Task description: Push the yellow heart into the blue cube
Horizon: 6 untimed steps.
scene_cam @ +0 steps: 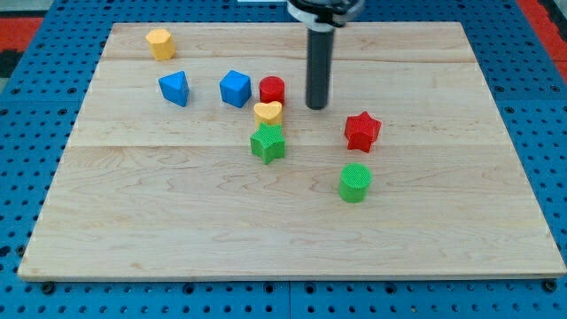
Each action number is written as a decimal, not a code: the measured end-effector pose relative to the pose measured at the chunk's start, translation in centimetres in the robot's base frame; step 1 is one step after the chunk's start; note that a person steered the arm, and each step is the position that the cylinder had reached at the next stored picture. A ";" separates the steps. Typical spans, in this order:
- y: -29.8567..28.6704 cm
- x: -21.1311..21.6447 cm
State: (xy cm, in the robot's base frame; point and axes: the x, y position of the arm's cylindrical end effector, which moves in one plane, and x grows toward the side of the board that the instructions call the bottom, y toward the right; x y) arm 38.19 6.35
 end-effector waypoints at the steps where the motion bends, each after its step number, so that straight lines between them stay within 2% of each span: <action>1: -7.6 3.7; 2: -13.6 5.0; 3: -15.1 2.0; 4: -16.7 1.3; 5: -15.5 -0.1; 6: -11.0 -2.4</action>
